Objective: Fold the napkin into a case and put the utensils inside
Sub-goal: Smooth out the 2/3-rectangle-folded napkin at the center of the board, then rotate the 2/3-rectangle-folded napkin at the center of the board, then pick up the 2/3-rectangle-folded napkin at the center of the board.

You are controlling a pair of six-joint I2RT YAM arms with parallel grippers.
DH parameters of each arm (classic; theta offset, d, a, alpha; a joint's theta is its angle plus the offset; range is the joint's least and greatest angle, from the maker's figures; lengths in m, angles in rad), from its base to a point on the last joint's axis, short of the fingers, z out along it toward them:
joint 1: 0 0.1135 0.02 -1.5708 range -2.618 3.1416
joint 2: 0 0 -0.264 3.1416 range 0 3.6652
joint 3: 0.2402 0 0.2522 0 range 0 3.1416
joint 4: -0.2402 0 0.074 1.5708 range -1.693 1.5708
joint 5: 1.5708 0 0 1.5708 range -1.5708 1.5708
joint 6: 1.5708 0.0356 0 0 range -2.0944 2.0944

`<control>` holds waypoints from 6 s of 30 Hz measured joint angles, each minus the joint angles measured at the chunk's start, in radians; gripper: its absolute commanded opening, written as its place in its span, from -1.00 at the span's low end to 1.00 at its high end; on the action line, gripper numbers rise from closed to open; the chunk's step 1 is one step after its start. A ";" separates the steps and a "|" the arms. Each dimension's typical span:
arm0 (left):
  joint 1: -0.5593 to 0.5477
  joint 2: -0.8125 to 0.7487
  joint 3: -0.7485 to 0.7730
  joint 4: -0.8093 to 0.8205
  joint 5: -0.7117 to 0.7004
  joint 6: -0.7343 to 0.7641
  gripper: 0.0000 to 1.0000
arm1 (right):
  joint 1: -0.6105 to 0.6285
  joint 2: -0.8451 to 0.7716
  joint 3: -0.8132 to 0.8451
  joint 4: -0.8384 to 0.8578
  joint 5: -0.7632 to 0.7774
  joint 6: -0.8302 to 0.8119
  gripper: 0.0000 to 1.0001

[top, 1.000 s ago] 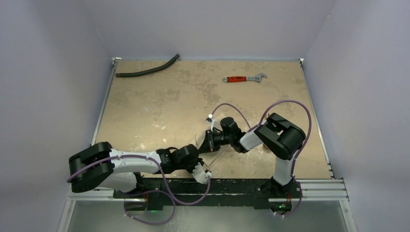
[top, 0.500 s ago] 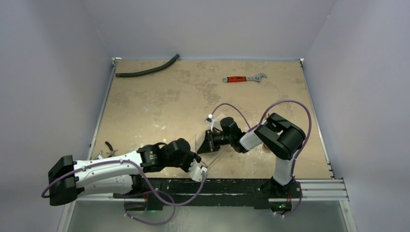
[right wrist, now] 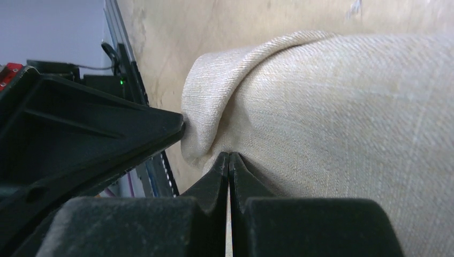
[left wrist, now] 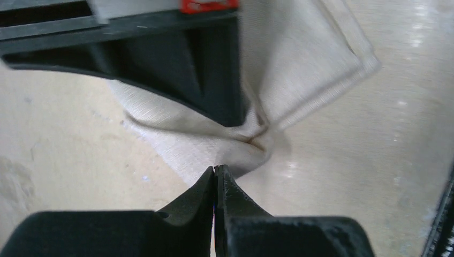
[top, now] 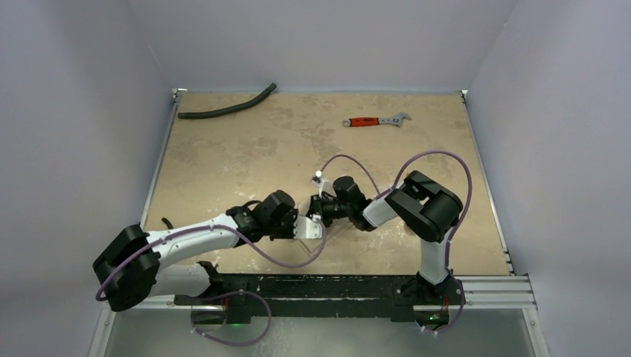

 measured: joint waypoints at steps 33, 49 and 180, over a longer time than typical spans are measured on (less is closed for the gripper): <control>0.123 0.164 0.005 0.110 0.123 0.278 -1.00 | -0.240 0.052 0.259 -0.127 -0.017 -0.043 -1.00; 0.123 0.167 0.001 0.130 0.115 0.307 -0.97 | -0.106 0.247 0.311 0.002 -0.148 0.000 -1.00; 0.333 0.140 -0.090 0.230 0.339 0.998 -0.14 | 0.030 -0.071 0.017 -0.012 0.467 -0.233 -1.00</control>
